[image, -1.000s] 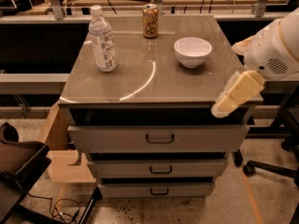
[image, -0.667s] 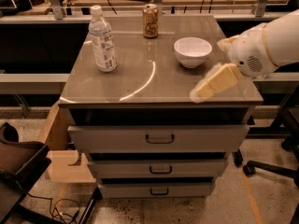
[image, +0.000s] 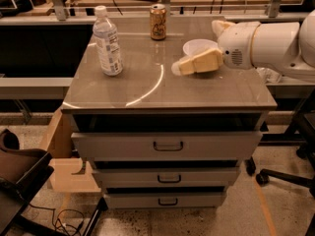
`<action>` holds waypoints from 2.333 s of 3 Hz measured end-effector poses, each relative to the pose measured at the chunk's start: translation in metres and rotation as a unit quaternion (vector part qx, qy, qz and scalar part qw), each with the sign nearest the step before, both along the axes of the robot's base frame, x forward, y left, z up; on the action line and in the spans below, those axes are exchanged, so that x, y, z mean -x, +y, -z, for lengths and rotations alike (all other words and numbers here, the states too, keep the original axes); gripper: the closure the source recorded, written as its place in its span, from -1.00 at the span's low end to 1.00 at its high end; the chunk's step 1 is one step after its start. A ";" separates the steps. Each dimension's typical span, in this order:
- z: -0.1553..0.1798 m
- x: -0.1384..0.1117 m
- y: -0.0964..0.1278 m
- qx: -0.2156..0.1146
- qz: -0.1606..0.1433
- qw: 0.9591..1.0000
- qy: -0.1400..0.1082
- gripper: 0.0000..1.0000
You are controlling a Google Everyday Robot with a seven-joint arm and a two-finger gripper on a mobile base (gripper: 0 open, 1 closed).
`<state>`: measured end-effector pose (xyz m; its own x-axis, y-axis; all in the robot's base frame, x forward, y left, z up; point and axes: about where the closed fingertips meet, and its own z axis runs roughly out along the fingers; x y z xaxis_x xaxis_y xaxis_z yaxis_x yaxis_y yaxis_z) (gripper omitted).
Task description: Pick blue plastic bottle
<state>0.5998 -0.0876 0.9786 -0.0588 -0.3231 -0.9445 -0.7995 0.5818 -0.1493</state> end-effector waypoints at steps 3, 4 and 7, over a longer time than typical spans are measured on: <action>-0.006 -0.023 0.031 -0.025 0.001 0.999 -0.024 -1.00; 0.005 -0.044 0.061 -0.051 -0.013 0.998 -0.034 -1.00; 0.016 -0.112 0.128 -0.121 0.008 0.992 -0.044 -1.00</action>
Offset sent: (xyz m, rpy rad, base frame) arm 0.0127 0.0123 0.0160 0.0364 -0.0599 -0.0277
